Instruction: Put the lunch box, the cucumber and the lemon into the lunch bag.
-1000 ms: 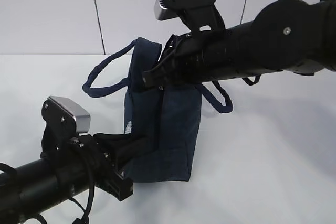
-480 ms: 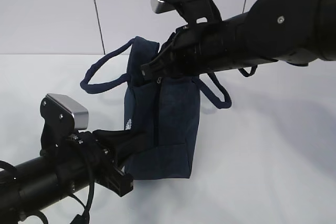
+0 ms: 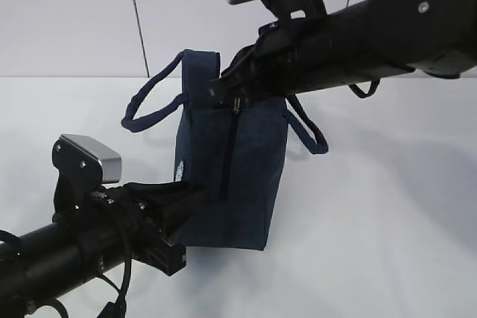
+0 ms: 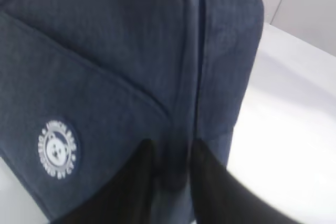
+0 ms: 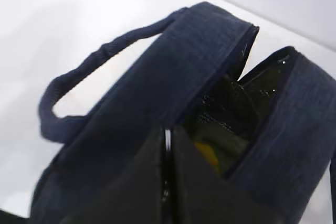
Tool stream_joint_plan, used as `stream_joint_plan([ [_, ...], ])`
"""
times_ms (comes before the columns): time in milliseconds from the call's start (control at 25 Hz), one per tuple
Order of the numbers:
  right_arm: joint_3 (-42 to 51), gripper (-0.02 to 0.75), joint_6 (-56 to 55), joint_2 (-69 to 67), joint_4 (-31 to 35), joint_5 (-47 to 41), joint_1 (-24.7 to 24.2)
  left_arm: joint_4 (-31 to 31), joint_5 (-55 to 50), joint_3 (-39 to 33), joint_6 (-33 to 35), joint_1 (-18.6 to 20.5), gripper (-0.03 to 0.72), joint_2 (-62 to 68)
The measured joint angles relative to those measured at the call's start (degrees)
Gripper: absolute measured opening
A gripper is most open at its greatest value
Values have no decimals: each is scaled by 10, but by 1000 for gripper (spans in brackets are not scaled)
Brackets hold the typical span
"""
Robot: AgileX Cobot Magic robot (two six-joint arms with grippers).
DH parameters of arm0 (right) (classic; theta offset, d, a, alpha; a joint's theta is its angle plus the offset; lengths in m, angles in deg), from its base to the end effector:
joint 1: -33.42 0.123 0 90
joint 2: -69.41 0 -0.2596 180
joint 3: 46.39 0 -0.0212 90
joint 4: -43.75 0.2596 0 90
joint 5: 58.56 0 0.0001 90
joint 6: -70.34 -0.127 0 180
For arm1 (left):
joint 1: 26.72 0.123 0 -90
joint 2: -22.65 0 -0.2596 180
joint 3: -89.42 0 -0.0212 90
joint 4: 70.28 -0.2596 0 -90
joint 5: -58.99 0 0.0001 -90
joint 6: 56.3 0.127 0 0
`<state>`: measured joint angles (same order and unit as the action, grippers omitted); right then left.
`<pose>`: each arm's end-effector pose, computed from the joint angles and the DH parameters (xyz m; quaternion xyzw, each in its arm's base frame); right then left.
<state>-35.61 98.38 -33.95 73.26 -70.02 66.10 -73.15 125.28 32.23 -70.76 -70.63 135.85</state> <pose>0.3384 0.2319 0.2177 -0.2631 0.8427 0.1769 0.4352 0.2045 -0.2050 0.0781 0.2217 0.7568 -0.3102 0.5309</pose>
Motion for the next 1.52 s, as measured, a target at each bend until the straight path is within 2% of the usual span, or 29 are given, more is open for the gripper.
stream_joint_plan([
  [160, 0, -13, 2, 22, -2, -22, -3, -1, -2, -2, 0, 0, 298, 0],
  [320, 0, -13, 2, 27, -5, -44, -3, -3, -3, -20, -1, 0, 339, -16],
  [520, 0, -13, 4, 28, -5, -44, -3, -17, -3, -44, -15, 0, 344, -78],
  [640, 0, -13, 4, 28, 6, -45, -3, -46, -3, -46, -24, 0, 327, -110],
  [800, 0, -13, 4, 28, 41, -46, -3, -81, -3, -46, -32, 0, 283, -118],
  [1120, 0, -13, 51, 28, 153, -59, -1, -131, -3, -28, -46, 0, 274, -113],
  [1360, 0, -13, 95, 28, 225, -88, -1, -102, -3, -3, -47, 0, 273, -51],
  [1520, 0, -13, 101, 28, 242, -103, -1, -37, -3, 5, -47, 0, 271, -28],
])
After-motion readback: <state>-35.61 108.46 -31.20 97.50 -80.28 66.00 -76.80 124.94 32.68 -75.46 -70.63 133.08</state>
